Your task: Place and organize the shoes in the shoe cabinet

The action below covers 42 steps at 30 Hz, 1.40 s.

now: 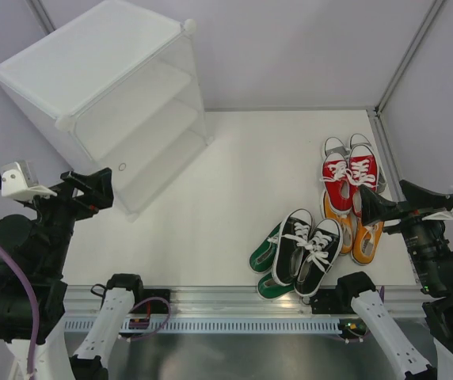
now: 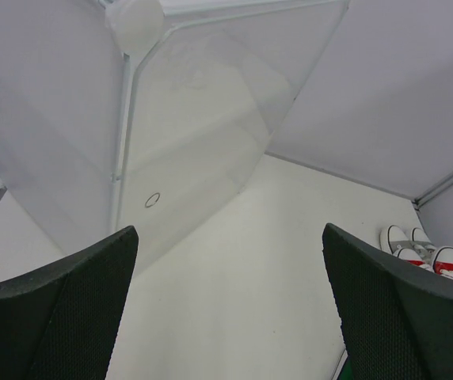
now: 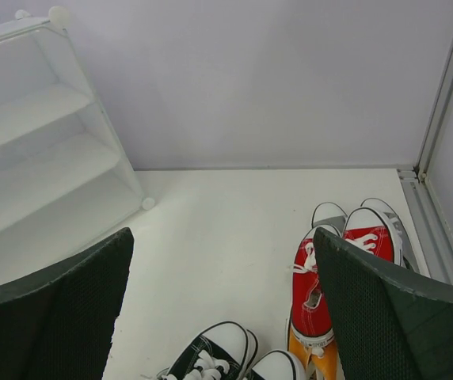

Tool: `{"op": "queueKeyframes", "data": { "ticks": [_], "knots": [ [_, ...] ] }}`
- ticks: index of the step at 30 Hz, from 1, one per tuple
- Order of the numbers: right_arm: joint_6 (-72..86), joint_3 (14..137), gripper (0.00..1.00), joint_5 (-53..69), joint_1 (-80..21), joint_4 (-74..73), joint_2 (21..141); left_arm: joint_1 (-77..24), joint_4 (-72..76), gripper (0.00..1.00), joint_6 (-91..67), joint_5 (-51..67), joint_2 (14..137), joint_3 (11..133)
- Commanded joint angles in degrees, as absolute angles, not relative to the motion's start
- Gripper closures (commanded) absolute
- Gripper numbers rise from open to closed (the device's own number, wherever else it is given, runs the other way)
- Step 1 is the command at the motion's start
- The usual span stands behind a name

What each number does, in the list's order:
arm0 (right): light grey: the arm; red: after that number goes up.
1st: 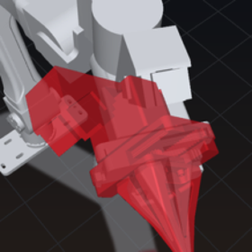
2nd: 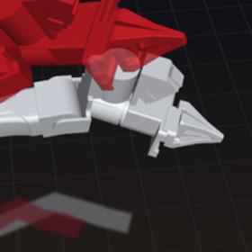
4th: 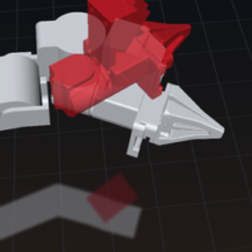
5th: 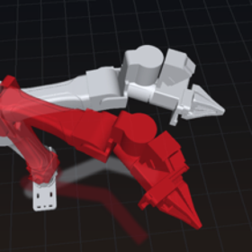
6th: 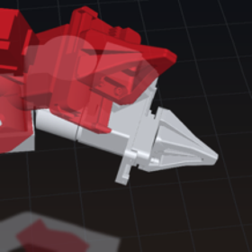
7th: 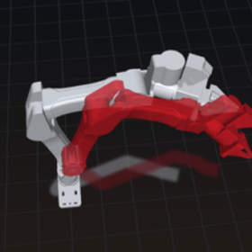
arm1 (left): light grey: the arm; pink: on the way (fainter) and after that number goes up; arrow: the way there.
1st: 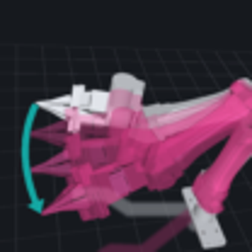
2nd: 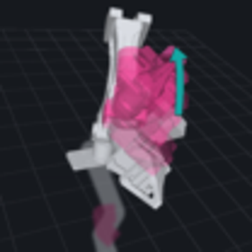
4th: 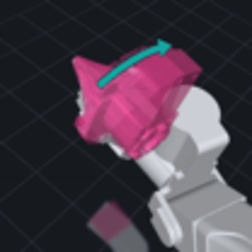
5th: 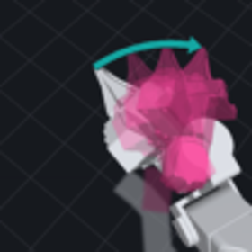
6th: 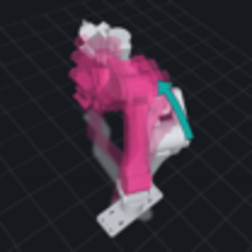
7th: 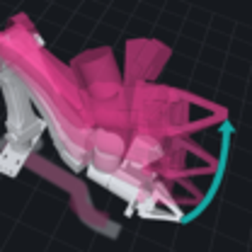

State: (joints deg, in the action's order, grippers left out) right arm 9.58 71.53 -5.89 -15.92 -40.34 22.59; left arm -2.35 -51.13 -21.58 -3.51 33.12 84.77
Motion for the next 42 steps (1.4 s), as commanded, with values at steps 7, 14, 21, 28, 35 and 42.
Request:
{"op": "queueKeyframes", "data": {
  "ticks": [7, 14, 21, 28, 35, 42],
  "knots": [
    [8.44, 71.28, 0.02, -6.59, -16.79, -39.73, 21.45, -2.37, -54.58, 0.0, -22.06, -5.45, 41.92, 90.26],
    [8.44, 69.52, 0.02, -6.06, -17.31, -39.2, 20.39, -2.37, -52.31, 0.0, -21.71, -9.75, 48.42, 90.36],
    [7.82, 67.77, 0.02, -6.68, -18.46, -38.58, 19.51, -2.37, -47.03, 0.0, -24.17, -14.05, 51.68, 84.56],
    [7.3, 66.89, 0.02, -8.35, -19.69, -37.97, 18.99, -2.46, -43.25, 0.0, -25.75, -16.52, 52.73, 81.13],
    [7.03, 66.36, 0.02, -9.05, -20.39, -37.53, 18.81, -2.46, -41.13, 0.01, -25.31, -16.96, 54.31, 79.72],
    [6.86, 66.09, 0.02, -9.32, -20.48, -37.27, 18.19, -2.46, -37.18, 0.02, -23.29, -17.32, 54.23, 77.78]
  ]
}}
